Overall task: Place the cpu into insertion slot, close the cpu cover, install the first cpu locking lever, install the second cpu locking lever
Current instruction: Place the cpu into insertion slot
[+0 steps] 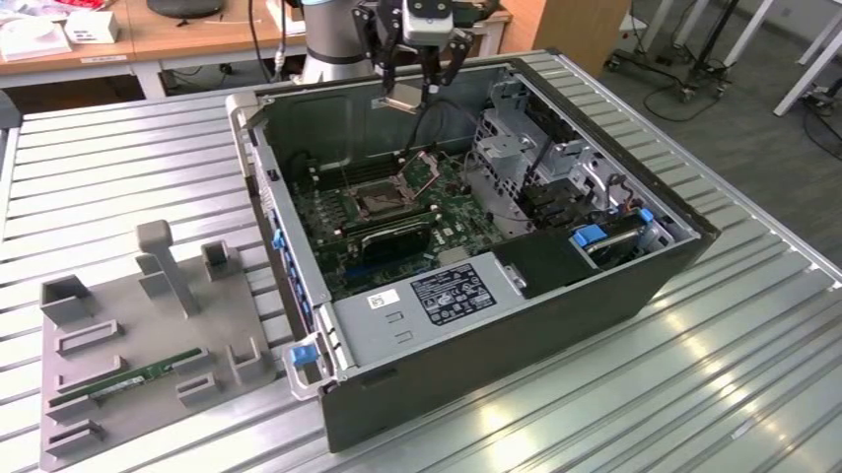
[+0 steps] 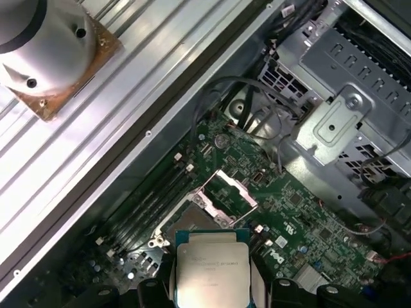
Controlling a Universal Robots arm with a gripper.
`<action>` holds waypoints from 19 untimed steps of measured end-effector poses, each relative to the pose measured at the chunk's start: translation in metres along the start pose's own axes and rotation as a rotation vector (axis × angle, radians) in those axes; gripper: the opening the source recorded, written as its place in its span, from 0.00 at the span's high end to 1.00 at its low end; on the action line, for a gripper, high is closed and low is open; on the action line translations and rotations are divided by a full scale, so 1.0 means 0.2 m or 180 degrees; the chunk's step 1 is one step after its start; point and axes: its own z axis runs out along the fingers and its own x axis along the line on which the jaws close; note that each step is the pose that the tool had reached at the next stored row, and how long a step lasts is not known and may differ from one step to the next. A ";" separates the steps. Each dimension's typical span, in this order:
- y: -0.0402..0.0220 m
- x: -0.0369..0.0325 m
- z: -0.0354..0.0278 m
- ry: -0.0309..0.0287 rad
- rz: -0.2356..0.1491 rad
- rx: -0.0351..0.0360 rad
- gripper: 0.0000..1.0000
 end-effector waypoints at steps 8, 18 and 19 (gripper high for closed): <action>-0.001 0.000 0.009 -0.0038 0.0429 -0.0008 0.45; -0.002 0.000 0.023 -0.0091 0.1004 -0.0018 0.45; -0.002 0.000 0.025 -0.0096 0.1061 -0.0019 0.45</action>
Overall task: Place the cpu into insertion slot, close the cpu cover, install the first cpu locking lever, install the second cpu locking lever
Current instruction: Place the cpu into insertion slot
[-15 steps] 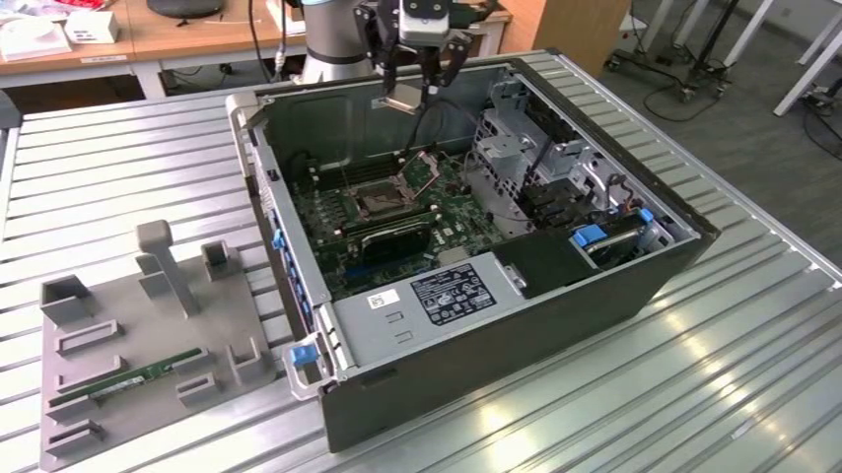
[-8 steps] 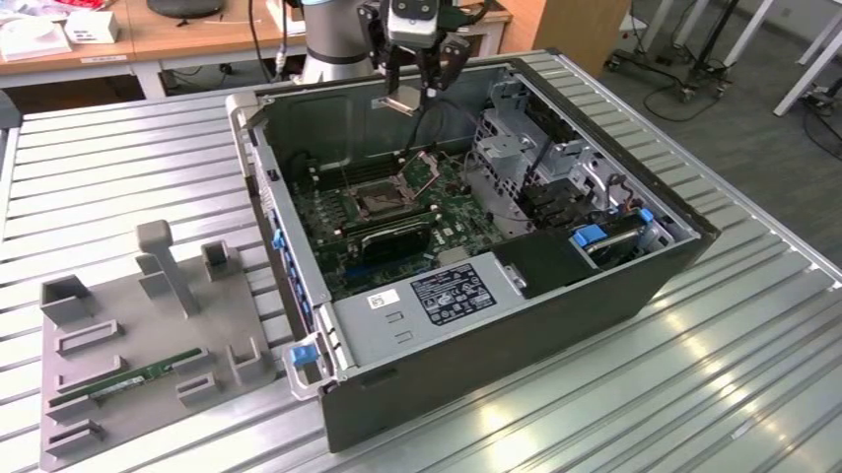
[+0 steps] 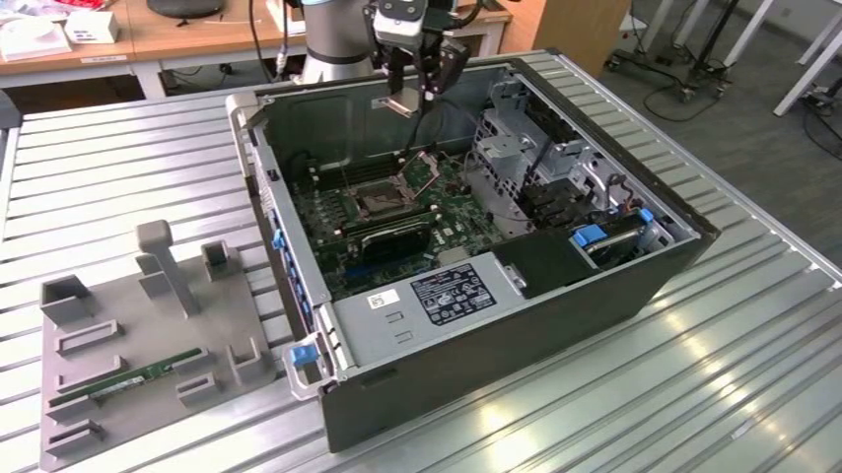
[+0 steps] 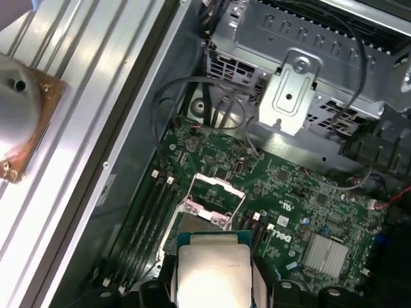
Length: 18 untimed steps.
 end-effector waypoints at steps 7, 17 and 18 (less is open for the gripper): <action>-0.001 0.000 0.010 -0.0037 0.0404 -0.0007 0.45; -0.002 0.000 0.016 -0.0064 0.0712 -0.0013 0.45; -0.001 0.000 0.016 -0.0064 0.0712 -0.0013 0.45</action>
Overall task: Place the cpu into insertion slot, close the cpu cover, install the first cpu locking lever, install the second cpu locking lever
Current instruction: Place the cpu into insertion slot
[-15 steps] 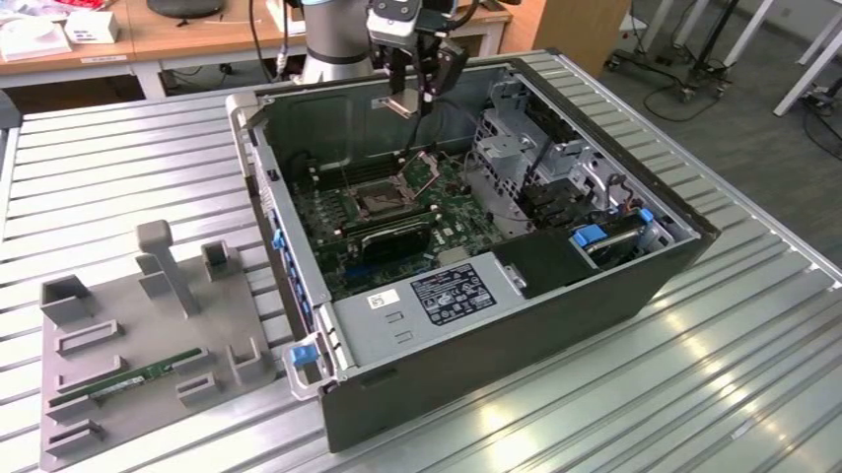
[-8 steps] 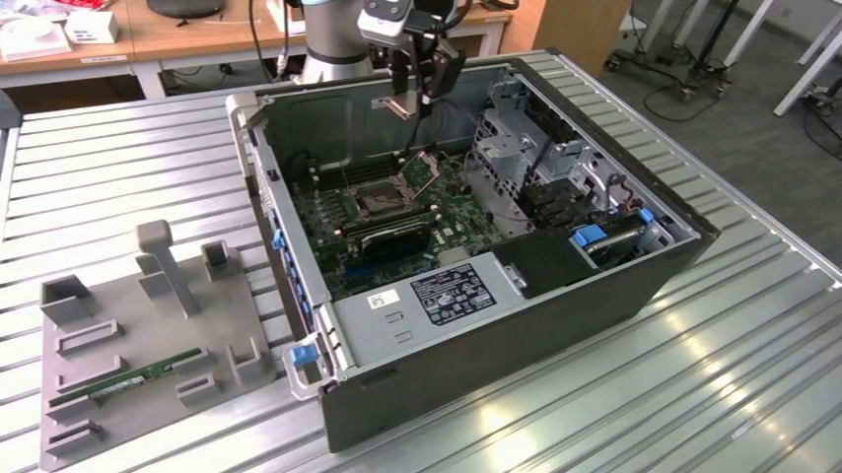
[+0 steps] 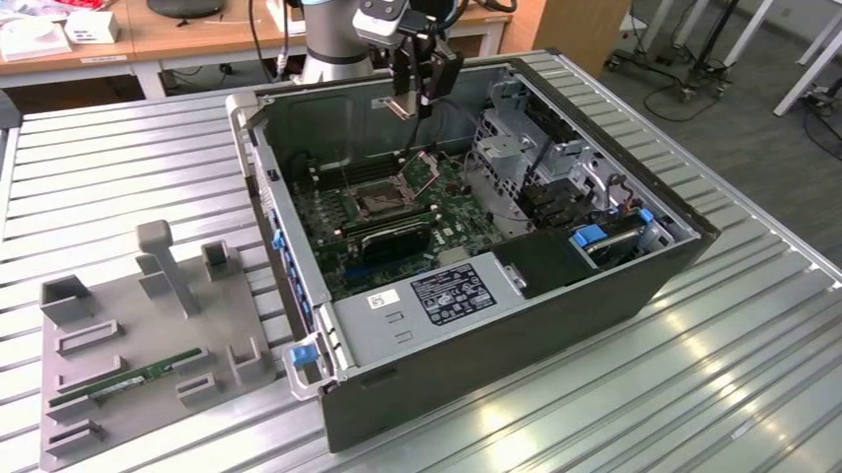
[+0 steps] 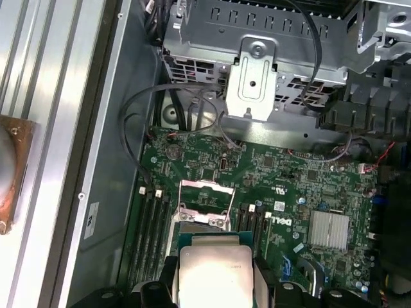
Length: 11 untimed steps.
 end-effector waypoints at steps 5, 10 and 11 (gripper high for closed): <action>0.000 0.000 0.000 0.0000 0.0001 0.0000 0.45; 0.000 0.000 0.000 -0.0001 0.0014 0.0000 0.45; 0.000 0.000 0.000 -0.0004 0.0044 -0.0001 0.45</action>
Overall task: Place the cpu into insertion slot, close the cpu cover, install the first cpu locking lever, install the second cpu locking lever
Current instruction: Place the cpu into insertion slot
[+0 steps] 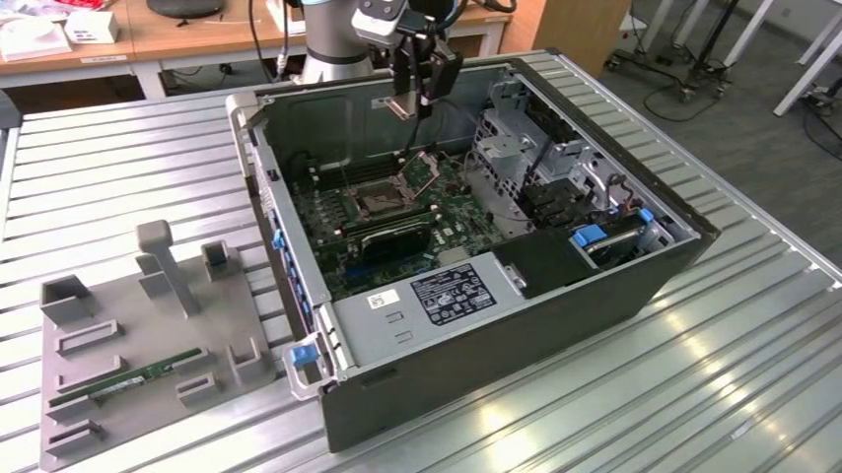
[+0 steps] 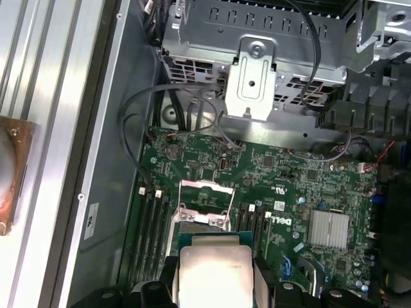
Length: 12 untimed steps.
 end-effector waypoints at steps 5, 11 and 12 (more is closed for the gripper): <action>0.000 0.000 0.002 -0.0025 0.0283 -0.0005 0.45; -0.001 0.000 0.006 -0.0055 0.0624 -0.0011 0.45; -0.001 0.000 0.006 -0.0057 0.0646 -0.0011 0.45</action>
